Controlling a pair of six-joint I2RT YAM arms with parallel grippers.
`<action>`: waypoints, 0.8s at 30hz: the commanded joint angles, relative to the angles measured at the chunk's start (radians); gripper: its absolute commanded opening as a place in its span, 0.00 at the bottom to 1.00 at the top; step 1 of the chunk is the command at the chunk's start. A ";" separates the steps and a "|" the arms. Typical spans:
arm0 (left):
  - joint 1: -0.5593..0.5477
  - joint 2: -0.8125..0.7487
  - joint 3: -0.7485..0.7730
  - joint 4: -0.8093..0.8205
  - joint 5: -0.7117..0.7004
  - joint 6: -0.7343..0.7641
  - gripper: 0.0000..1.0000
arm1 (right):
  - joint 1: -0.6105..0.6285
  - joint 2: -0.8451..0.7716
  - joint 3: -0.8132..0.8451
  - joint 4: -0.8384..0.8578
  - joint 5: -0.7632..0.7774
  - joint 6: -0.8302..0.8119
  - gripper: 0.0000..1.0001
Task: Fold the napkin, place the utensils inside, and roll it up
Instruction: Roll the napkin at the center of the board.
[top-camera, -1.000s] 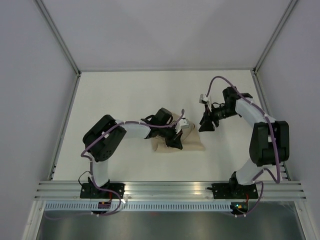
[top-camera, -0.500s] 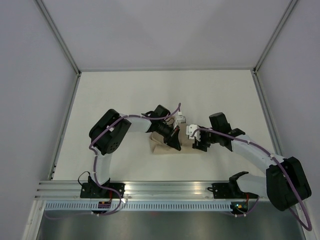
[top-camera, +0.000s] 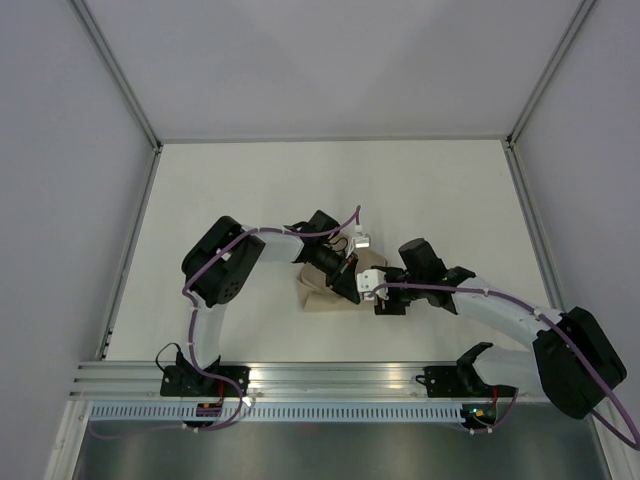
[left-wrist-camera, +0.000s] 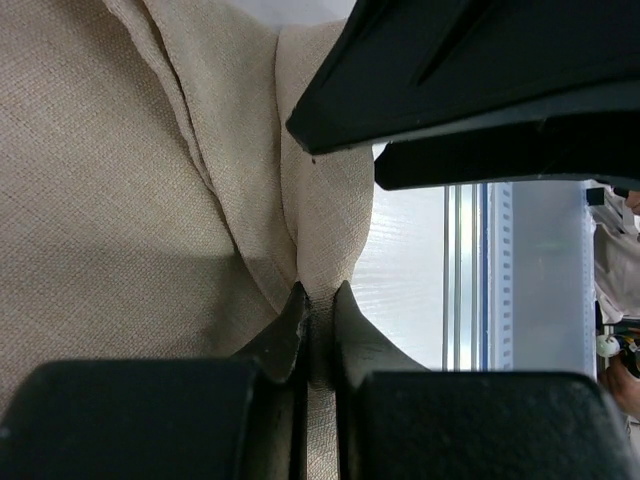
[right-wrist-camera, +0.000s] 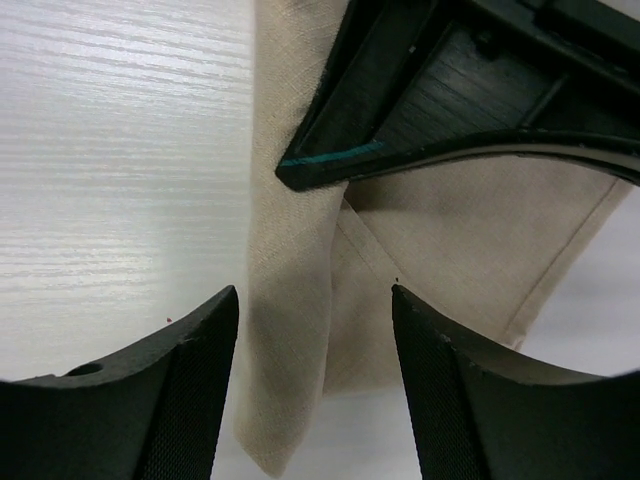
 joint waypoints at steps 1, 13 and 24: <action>-0.001 0.052 -0.019 -0.075 -0.093 0.028 0.02 | 0.048 0.027 -0.011 0.027 0.026 -0.003 0.68; -0.003 -0.061 -0.022 -0.064 -0.164 0.039 0.18 | 0.068 0.207 0.027 0.031 0.097 -0.019 0.25; 0.016 -0.298 -0.034 0.064 -0.636 -0.071 0.32 | 0.066 0.288 0.138 -0.188 0.111 0.125 0.09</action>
